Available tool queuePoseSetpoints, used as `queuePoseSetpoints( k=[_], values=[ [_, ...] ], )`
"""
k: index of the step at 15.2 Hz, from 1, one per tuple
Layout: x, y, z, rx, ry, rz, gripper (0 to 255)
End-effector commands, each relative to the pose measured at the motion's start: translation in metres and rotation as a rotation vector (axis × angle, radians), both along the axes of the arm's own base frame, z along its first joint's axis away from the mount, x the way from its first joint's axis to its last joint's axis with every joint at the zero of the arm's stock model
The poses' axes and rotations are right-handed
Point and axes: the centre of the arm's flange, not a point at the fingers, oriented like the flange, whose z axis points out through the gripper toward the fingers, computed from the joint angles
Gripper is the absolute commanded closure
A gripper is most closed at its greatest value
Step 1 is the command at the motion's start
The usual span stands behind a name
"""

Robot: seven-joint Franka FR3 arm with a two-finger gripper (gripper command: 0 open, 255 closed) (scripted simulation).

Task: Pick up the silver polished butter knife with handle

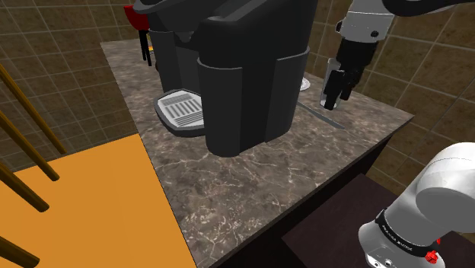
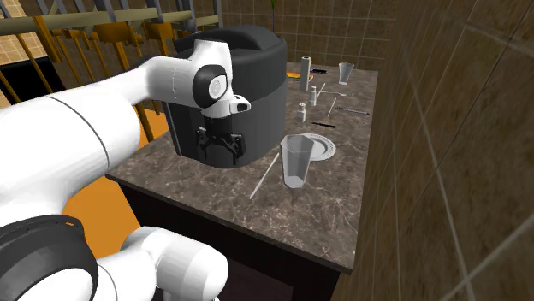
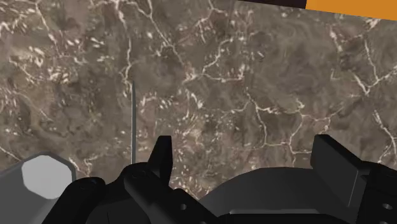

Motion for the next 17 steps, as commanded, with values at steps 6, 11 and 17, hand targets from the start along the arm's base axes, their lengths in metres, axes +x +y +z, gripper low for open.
queuePoseSetpoints(
  k=[6, 11, 17],
  values=[
    [0.047, -0.032, -0.023, -0.014, -0.028, -0.043, 0],
    [0.092, -0.067, -0.045, -0.029, -0.056, -0.086, 0],
    [0.130, -0.098, -0.067, -0.041, -0.080, -0.122, 0]
  ],
)
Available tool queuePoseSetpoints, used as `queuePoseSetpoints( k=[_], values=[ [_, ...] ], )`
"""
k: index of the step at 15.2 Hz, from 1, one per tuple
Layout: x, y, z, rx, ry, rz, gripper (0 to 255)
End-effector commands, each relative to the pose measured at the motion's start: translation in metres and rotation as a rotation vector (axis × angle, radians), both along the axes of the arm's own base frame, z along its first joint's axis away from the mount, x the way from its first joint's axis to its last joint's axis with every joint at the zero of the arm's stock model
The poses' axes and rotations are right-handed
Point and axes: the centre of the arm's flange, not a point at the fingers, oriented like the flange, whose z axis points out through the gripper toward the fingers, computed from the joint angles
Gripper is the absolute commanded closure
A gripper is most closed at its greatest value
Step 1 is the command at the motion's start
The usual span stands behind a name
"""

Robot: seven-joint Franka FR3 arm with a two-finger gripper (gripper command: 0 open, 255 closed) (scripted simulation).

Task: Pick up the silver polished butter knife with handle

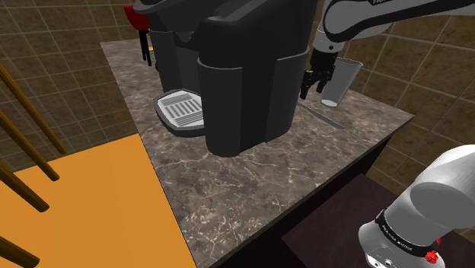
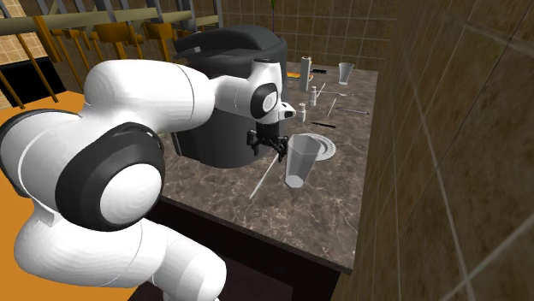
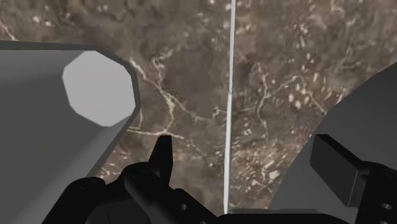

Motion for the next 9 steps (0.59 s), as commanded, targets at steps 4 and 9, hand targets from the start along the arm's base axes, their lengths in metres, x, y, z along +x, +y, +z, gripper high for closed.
queuePoseSetpoints(
  k=[4, 9],
  values=[
    [0.003, -0.001, -0.026, -0.001, -0.003, -0.003, 0],
    [0.003, -0.001, -0.040, -0.001, -0.003, -0.003, 255]
  ],
)
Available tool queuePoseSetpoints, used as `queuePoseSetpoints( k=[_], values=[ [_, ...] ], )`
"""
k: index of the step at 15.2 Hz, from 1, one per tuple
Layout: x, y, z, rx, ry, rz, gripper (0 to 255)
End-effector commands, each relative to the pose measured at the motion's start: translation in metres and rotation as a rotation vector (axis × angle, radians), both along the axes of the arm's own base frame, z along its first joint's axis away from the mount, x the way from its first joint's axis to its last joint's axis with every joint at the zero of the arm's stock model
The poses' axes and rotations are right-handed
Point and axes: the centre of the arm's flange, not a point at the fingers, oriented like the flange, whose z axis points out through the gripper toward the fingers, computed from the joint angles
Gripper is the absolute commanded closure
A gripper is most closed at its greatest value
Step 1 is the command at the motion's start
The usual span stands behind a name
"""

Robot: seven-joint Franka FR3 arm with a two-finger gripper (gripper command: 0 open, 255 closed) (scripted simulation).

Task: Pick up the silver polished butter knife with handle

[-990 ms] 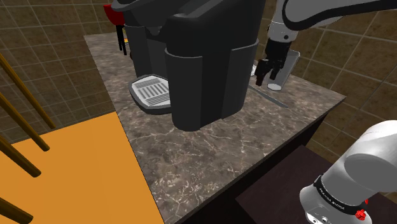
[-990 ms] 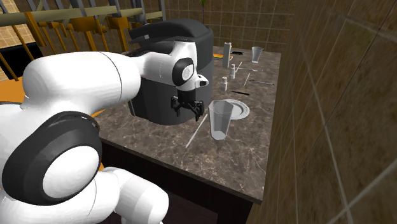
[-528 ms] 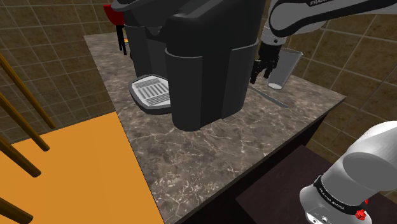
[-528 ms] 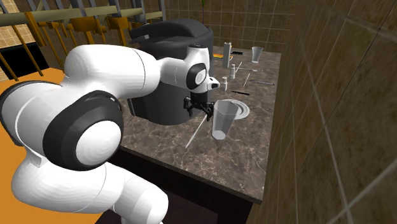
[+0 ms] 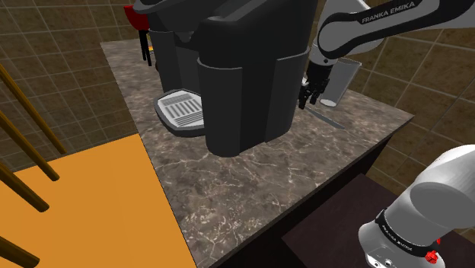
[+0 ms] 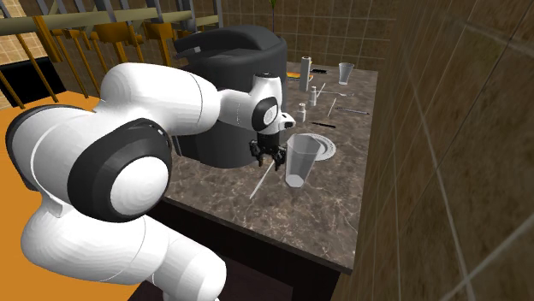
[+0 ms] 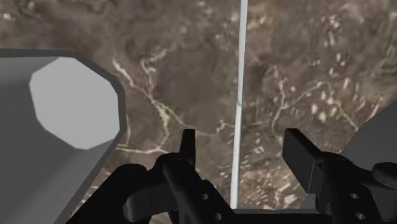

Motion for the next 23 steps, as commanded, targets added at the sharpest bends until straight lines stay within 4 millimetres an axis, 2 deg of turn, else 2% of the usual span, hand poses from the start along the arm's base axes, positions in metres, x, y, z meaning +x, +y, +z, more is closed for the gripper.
queuePoseSetpoints(
  k=[1, 9, 23],
  values=[
    [0.000, 0.000, -0.001, 0.000, 0.000, 0.000, 255],
    [0.000, 0.000, -0.001, 0.000, 0.000, 0.000, 255],
    [0.000, 0.000, 0.073, 0.000, 0.000, 0.000, 255]
  ],
)
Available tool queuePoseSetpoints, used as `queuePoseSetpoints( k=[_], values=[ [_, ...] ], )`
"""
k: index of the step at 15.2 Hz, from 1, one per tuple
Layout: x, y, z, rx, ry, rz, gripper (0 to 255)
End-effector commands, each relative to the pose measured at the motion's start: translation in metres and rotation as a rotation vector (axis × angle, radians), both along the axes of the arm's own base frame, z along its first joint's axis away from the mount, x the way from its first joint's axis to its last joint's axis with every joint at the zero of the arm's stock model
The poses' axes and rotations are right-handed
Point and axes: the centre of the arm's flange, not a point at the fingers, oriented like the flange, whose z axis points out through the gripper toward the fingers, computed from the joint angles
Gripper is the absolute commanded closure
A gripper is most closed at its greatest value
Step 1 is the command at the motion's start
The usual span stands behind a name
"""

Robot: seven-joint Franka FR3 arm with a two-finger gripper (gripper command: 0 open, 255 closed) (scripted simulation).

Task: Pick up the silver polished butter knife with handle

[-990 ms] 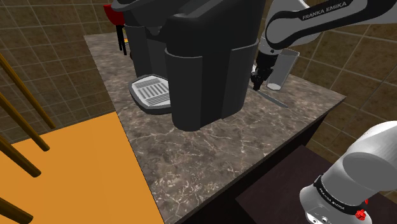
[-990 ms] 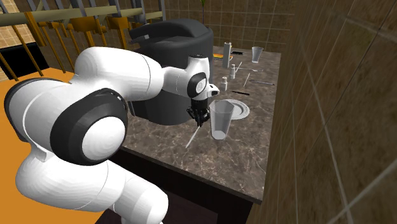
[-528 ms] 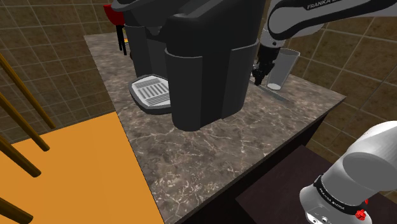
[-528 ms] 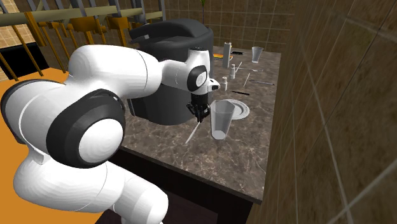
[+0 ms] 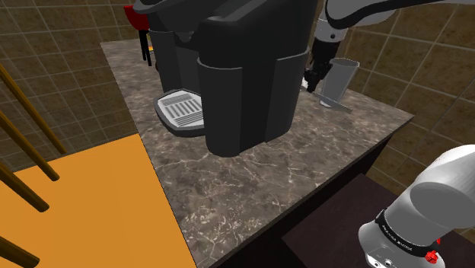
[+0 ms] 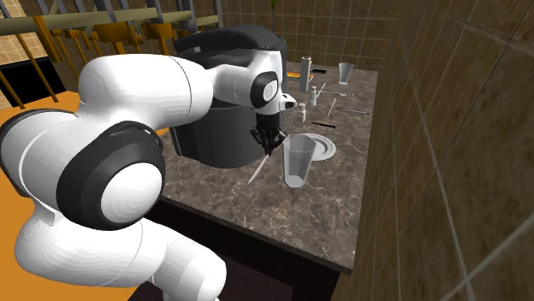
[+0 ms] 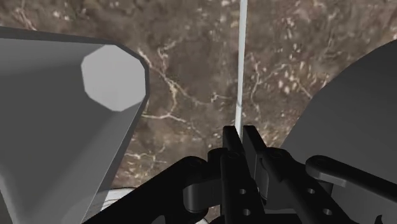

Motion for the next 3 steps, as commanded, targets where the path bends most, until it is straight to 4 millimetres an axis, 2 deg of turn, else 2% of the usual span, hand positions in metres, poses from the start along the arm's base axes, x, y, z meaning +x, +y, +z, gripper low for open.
queuePoseSetpoints(
  k=[1, 3],
  values=[
    [-0.0008, -0.0014, 0.0106, 0.000, 0.000, 0.000, 255],
    [-0.0008, -0.0014, 0.0114, 0.000, 0.000, 0.000, 255]
  ],
)
